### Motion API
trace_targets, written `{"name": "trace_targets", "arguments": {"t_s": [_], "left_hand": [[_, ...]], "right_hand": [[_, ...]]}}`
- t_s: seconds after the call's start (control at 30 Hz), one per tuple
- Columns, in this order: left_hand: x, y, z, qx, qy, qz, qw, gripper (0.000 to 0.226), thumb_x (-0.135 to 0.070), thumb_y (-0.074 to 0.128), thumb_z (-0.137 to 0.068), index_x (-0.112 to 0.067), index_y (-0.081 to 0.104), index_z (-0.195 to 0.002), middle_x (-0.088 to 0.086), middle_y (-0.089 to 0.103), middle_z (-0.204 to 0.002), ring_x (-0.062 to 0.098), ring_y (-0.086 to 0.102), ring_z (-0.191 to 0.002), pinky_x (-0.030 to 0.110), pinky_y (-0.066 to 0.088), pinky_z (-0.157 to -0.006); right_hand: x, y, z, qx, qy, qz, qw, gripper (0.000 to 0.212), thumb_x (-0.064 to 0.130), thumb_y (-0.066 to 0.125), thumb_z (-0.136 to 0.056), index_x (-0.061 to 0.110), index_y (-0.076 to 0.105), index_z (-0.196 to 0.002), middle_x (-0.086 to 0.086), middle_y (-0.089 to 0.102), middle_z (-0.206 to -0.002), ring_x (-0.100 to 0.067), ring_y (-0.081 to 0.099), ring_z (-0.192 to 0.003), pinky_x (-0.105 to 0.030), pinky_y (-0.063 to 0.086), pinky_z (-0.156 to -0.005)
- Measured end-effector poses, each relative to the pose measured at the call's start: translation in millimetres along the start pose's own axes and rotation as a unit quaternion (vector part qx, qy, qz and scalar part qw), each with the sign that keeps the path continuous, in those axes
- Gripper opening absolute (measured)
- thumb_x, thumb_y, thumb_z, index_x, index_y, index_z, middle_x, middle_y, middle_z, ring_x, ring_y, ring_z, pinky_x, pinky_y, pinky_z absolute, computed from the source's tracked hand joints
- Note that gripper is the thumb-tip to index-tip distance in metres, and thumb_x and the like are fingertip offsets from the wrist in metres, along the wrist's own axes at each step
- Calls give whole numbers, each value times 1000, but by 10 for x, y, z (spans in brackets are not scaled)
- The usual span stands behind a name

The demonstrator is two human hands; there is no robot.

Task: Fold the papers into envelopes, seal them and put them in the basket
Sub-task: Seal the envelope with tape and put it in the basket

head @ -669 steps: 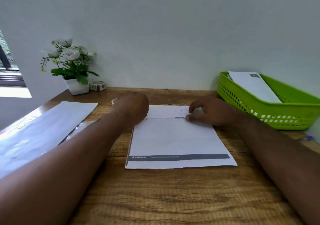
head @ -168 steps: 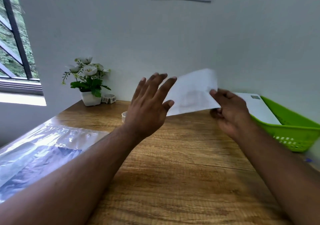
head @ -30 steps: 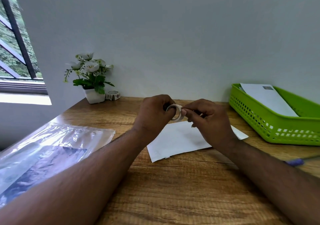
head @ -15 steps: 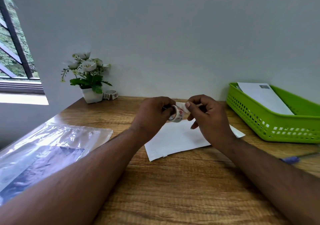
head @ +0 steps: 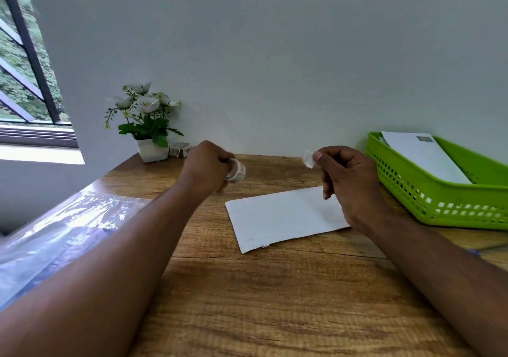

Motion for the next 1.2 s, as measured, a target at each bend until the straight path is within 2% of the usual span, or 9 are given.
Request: {"name": "trace_targets", "arguments": {"t_s": [0.1,0.2,0.3,0.4,0.47,0.53,0.77,1.1,1.2], "left_hand": [[170,-57,-67,44,-60,-107,991,21,-7,58,-92,-7,72,-108,14,71,-83,27,70,-63,39,61,-60],[176,-66,-44,73,-92,-223,968,21,-20,61,-91,-11,68,-109,7,69,-90,24,69,-74,40,60,-72],[-5,-75,15,-26,12,-327,945,23,-24,54,-92,-13,64,-109,8,69,-100,23,66,-83,38,56,-74],[-303,-27,150,-55,121,-153,979,31,-35,54,-95,-10,72,-99,10,74,-92,26,68,-67,35,58,-65],[-444,48,247,58,56,65,995,42,-45,59,-91,-6,73,-90,9,74,-81,26,65,-55,30,54,-49],[-467,103,302,152,4,166,974,43,-48,65,-85,-5,74,-90,8,75,-83,23,63,-54,27,50,-47],[-354,152,267,230,-30,217,948,17,-11,76,-80,2,74,-91,20,73,-82,22,69,-61,31,59,-56],[-414,292,349,220,-67,318,920,25,-11,77,-76,5,73,-95,20,74,-87,24,73,-75,31,61,-66],[-406,291,333,219,-82,334,913,23,-6,74,-79,6,71,-97,22,73,-88,24,73,-74,31,61,-66]], "right_hand": [[0,17,41,68,1,8,998,7,12,67,-86,6,71,-87,-9,62,-55,-20,51,-38,-27,44,-38],[-17,61,97,137,12,19,990,6,8,66,-86,9,71,-88,-10,72,-70,-24,68,-58,-31,54,-48],[-41,77,119,162,-12,45,986,12,7,67,-85,16,72,-89,-4,75,-79,-19,73,-80,-36,60,-59],[-46,65,128,166,-40,46,984,16,5,69,-83,17,73,-93,-2,76,-86,-17,72,-85,-38,61,-65],[-40,59,132,166,-52,44,984,18,3,70,-82,16,73,-95,-4,75,-90,-18,72,-86,-38,61,-69],[-34,54,136,167,-72,57,982,21,1,70,-82,17,72,-96,-4,74,-92,-17,72,-85,-38,61,-71],[-65,53,128,184,-90,79,976,26,-2,66,-84,19,71,-99,-4,74,-100,-17,71,-91,-41,60,-74],[0,92,125,144,-7,-18,989,45,21,78,-65,17,64,-107,-14,73,-86,-29,72,-80,-38,59,-65],[-12,83,96,134,8,-51,990,34,6,75,-74,17,64,-105,-13,73,-79,-29,72,-75,-36,57,-59]]}}
Point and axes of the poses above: each hand's wrist, its own z-axis away from the middle knuckle, its own y-axis out of the palm, x = y × z, the point moved 1 cm from there along -z, towards the middle knuckle
